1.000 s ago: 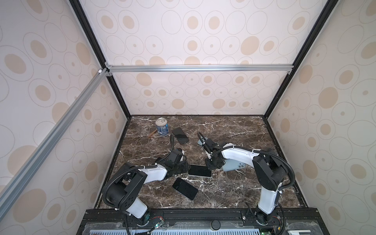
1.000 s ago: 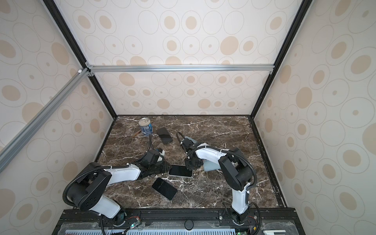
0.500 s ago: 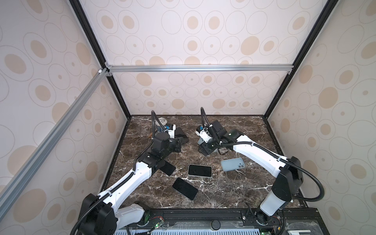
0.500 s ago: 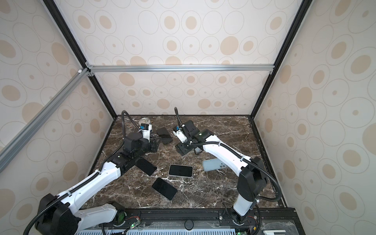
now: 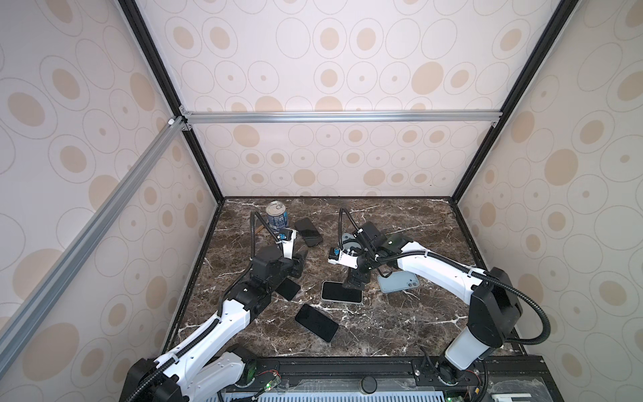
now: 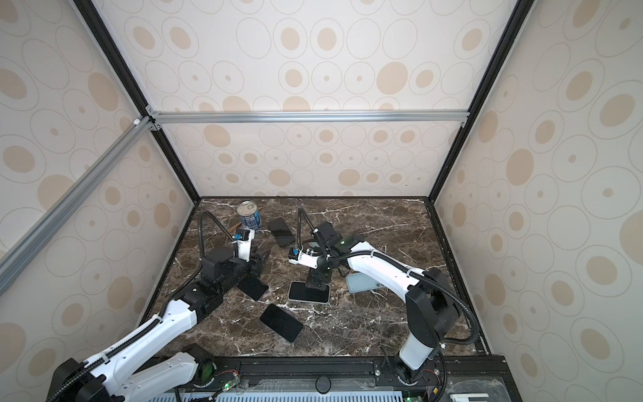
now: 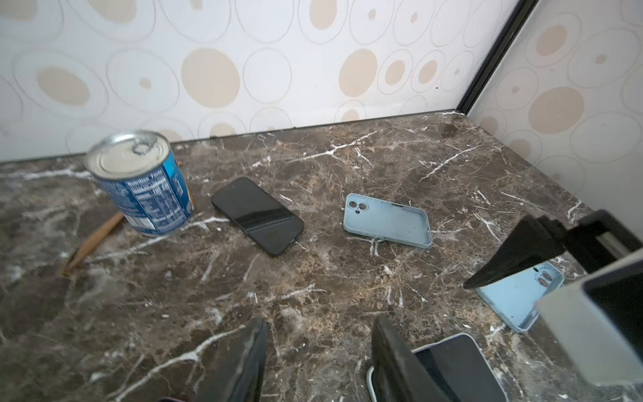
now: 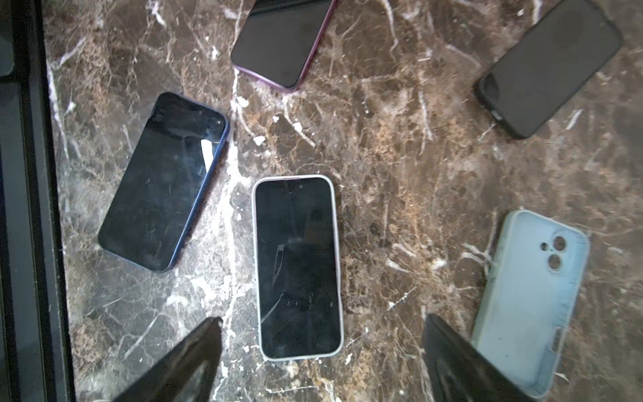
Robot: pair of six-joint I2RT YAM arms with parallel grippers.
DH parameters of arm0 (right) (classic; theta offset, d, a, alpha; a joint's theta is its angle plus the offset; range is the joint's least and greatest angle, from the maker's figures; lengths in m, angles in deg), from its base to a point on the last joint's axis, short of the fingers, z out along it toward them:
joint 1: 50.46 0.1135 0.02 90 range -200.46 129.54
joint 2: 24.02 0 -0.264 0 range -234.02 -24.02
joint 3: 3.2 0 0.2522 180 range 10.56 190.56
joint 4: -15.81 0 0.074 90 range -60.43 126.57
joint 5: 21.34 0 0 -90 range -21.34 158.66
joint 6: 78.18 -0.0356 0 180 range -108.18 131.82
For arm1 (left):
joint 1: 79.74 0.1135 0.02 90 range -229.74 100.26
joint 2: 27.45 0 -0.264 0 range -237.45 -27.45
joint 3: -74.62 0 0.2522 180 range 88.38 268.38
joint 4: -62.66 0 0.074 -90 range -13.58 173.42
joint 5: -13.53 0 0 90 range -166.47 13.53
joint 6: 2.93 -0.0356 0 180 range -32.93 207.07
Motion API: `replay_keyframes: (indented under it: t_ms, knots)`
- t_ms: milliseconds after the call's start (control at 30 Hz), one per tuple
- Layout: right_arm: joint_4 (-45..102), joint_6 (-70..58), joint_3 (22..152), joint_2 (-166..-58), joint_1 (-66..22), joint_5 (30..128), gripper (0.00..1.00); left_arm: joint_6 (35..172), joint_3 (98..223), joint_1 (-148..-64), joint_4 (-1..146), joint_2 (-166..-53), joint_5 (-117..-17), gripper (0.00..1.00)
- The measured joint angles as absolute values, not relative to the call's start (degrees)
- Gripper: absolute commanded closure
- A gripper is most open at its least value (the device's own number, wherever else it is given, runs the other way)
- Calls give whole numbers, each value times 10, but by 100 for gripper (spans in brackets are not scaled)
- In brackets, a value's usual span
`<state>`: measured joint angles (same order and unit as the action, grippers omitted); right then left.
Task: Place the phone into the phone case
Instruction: 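Open both grippers and lift them off the cased phone, then move the right gripper over the blue-edged black phone nearer the robot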
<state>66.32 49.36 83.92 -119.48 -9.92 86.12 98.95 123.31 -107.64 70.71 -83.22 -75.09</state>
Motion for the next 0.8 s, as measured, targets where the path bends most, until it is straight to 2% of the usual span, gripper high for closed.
replay_keyframes:
  t_ms: [333,800]
  knots:
    - [653,513,834,-1260,-84,850,1,963,1233,-1074,709,-811,-784,36]
    - [626,513,826,-1329,-58,806,1,964,1233,-1065,712,-809,-786,35]
